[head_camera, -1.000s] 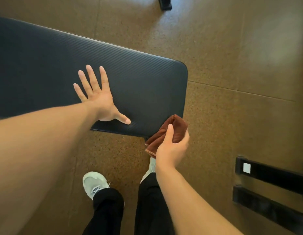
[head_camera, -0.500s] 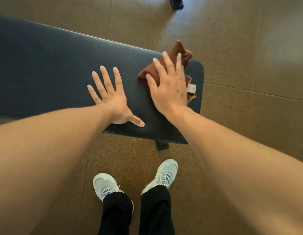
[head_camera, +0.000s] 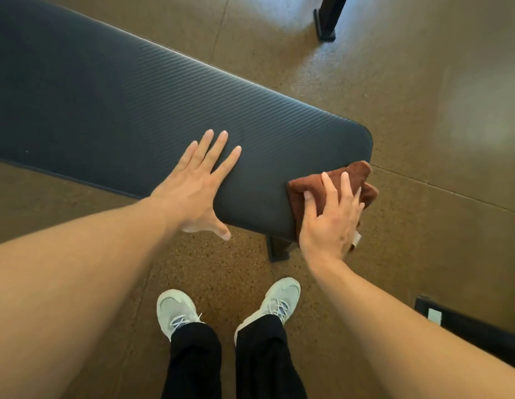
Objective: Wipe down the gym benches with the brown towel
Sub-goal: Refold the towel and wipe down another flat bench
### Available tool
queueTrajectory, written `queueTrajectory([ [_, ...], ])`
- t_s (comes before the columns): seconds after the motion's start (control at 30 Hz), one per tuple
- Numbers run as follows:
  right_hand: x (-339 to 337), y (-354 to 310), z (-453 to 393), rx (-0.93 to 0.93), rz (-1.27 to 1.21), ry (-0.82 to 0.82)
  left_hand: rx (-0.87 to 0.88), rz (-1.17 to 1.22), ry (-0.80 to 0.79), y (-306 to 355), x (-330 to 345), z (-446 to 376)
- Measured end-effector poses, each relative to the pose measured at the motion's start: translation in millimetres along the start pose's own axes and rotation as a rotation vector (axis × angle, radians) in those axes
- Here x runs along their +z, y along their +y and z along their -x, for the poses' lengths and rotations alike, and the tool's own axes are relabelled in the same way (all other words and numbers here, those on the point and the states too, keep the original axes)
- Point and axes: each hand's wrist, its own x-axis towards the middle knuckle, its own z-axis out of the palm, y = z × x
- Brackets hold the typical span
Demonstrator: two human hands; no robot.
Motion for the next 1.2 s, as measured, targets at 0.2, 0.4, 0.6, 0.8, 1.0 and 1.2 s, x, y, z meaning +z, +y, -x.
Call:
queueTrajectory([
  [0.2,48.2,-145.7,-3.7,-0.277,-0.056,-0.12,-0.119,-0.095,0.324,-5.0,64.4,56.6],
  [0.4,74.4,-167.7,62.4,-0.89,0.062,-0.261,-0.6,0.119,0.288,-26.1,126.3,149.2],
  [0.6,47.0,-102.6,44.8,-1.103,0.21,-0.337,-0.569,0.165,0.276,-9.5,120.0,148.4],
  [0.8,11.8,1.3,25.7,-1.14,0.235,-0.293,-0.36,0.157,0.325,61.9,88.1,82.5],
  [1.0,-29.0,107.2,-0.6,-1.046,0.162,-0.273,-0.347,0.338,0.429,152.1,60.1,24.6],
  [1.2,-45.2,113.7,-23.8,-0.561,0.085,-0.336,-0.612,0.173,0.132,200.4,25.9,-17.1],
])
